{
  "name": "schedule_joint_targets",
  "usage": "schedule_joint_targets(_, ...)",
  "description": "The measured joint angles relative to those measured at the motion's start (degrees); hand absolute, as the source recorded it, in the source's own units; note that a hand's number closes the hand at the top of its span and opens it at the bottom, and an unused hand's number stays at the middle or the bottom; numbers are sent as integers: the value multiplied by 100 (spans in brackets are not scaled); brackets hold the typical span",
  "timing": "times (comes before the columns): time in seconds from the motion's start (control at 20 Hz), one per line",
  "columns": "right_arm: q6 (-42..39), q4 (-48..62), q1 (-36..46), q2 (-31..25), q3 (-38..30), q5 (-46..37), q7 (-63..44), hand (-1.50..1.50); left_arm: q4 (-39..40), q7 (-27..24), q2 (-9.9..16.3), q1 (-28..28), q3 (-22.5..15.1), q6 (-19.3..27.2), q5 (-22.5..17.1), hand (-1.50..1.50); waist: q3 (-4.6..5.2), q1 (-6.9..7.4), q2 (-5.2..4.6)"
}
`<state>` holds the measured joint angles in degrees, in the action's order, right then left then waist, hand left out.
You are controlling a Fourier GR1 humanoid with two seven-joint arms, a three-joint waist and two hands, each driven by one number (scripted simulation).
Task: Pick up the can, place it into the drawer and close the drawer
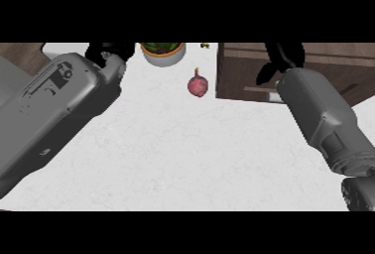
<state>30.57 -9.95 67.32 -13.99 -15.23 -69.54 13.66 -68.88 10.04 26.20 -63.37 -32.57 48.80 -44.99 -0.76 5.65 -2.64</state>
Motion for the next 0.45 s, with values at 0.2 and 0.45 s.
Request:
schedule_joint_targets(0.2,-393,0,53,22,-635,663,490,-150,-71,19,83,78,18,-24,14,-150,6,-28,23)
schedule_joint_targets(0.45,-841,-23,128,71,-1354,1432,961,-150,-245,77,143,202,18,-8,31,-150,2,-29,41)
